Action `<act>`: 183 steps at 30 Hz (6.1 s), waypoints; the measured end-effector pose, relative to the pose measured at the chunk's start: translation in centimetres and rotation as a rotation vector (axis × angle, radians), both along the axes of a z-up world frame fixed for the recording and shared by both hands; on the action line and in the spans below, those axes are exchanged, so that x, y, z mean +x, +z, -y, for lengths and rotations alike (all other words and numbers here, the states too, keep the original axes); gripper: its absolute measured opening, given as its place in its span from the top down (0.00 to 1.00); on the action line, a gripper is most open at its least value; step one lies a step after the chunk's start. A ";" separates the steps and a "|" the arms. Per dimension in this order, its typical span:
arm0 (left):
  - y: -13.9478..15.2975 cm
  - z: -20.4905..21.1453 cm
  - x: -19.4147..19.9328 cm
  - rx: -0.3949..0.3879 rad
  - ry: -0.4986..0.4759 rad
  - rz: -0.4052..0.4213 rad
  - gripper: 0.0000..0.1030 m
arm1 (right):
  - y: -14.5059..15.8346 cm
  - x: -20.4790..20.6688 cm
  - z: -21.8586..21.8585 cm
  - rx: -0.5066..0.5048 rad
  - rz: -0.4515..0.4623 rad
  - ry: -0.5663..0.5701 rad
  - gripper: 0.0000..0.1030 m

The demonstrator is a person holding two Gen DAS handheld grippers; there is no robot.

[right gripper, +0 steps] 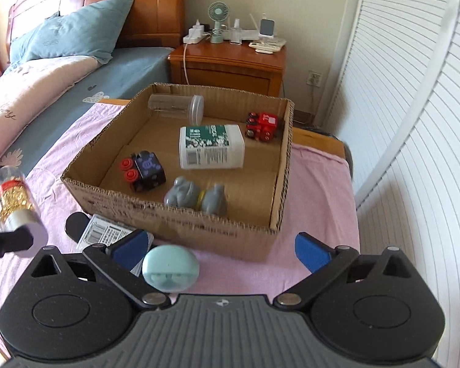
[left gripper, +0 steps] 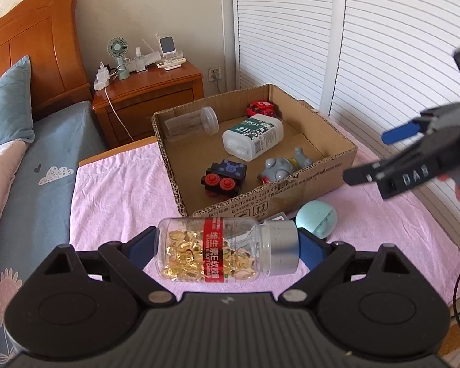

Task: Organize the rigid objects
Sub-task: 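Lower the capsule bottle into the box and open the left gripper, then move the left gripper to the clear pill case and close on it, then lift the pill case with the left gripper while the right grasps the mint-green case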

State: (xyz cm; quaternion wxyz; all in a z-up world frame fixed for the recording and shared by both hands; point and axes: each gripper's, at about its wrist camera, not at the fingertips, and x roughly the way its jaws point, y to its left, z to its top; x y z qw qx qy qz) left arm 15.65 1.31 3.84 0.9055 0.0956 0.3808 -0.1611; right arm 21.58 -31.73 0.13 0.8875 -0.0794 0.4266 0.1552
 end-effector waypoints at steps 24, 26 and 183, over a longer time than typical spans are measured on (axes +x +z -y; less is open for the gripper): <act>-1.4 5.4 16.2 0.086 0.097 -0.017 0.09 | -1.7 -2.9 4.1 0.133 -0.038 -0.230 0.00; -1.8 5.4 16.8 0.086 0.115 -0.021 0.09 | -2.0 -2.7 4.3 0.147 -0.050 -0.233 0.00; -10.3 4.7 2.6 -0.033 0.205 -0.048 0.12 | -10.8 -0.9 0.5 0.016 0.037 0.054 0.12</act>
